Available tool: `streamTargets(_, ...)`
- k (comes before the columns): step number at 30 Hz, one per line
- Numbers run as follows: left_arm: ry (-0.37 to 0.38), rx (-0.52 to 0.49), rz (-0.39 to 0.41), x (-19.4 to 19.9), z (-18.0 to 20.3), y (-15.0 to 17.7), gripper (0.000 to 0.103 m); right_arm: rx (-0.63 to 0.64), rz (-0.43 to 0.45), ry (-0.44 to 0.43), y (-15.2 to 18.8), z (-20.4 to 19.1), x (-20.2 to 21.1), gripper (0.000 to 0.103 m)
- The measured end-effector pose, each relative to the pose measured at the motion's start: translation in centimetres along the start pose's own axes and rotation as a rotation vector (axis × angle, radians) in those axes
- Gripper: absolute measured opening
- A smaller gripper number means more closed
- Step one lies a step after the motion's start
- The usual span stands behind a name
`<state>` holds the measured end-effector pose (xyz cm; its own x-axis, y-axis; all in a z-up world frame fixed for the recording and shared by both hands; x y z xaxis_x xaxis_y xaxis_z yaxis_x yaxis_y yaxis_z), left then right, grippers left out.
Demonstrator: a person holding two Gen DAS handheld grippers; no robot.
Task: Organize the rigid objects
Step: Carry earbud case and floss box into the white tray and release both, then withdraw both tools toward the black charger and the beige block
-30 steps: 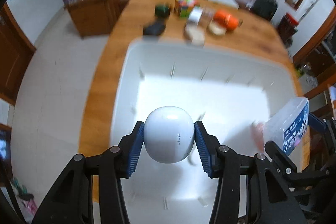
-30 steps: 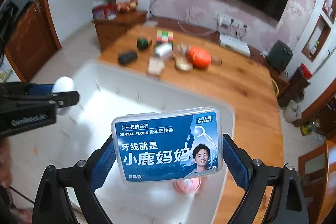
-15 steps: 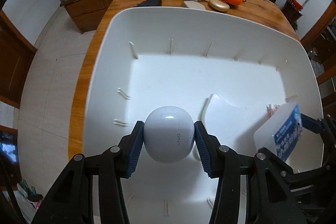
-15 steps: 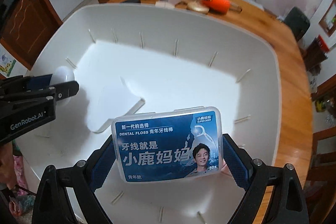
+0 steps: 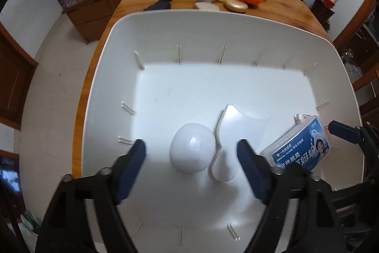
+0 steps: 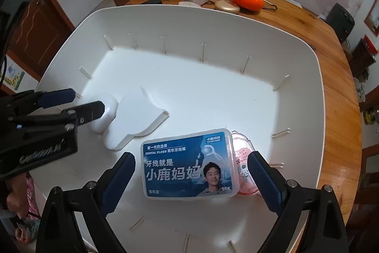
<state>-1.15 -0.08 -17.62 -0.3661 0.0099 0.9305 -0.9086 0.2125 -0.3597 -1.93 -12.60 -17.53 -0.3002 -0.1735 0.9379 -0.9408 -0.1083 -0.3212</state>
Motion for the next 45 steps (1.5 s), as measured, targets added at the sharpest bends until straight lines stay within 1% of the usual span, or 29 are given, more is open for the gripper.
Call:
streamTargets(3, -0.005, -0.013, 0.009, 0.3, 0.3, -0.1, 0.083, -0.017, -0.004, 0.0, 0.0, 0.2, 0.0, 0.096)
streamTargets(11, -0.001, 0.006, 0.005, 0.3, -0.1, 0.0, 0.083, -0.037, 0.033, 0.044, -0.1, 0.6, 0.7, 0.096)
streamTargets(15, -0.001, 0.011, 0.008, 0.4, -0.2, 0.1, 0.083, -0.026, 0.031, 0.04, -0.1, 0.4, 0.8, 0.094)
streamTargets(20, -0.002, 0.016, 0.013, 0.5, -0.3, 0.0, 0.083, -0.012, 0.05, 0.037, -0.1, 0.1, 1.2, 0.094)
streamTargets(26, -0.002, 0.03, 0.022, 0.7, -1.0, -0.4, 0.083, -0.005, 0.049, 0.023, -0.1, -0.1, 1.2, 0.094)
streamTargets(27, 0.002, 0.037, 0.023, 0.9, -1.2, -0.6, 0.083, -0.006, 0.05, 0.023, -0.2, -0.1, 1.3, 0.094)
streamTargets(29, 0.023, 0.055, 0.026, 1.2, -1.6, -1.0, 0.083, -0.016, 0.051, 0.011, -0.6, 0.2, 1.6, 0.084)
streamTargets(32, 0.038, 0.073, 0.041, 2.2, -2.6, -2.2, 0.083, -0.044, 0.057, -0.028, -1.7, 0.6, 2.7, 0.082)
streamTargets(36, -0.021, 0.059, 0.094, 4.5, -4.4, -5.1, 0.083, -0.061, 0.087, -0.056, -3.9, 0.7, 4.5, 0.082)
streamTargets(40, -0.048, 0.05, 0.128, 6.4, -6.3, -7.9, 0.083, -0.022, 0.131, -0.02, -6.7, 0.2, 6.2, 0.082)
streamTargets(45, -0.044, 0.067, 0.132, 7.8, -8.7, -11.4, 0.083, 0.023, 0.17, 0.01, -11.1, -0.6, 7.9, 0.082)
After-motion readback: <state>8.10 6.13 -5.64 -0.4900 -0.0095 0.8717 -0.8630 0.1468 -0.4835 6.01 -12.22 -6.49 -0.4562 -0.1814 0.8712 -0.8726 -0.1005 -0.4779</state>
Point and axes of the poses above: each gripper's, at about its wrist camera, not at the fingertips, and x roughly against the way its jaws point, z to its right, y to its underside, the point moved 3 cm from there along -x, roughly the way its jaws point, and after that the axes turned 13 degrees about -x, right-handed, at the moved point
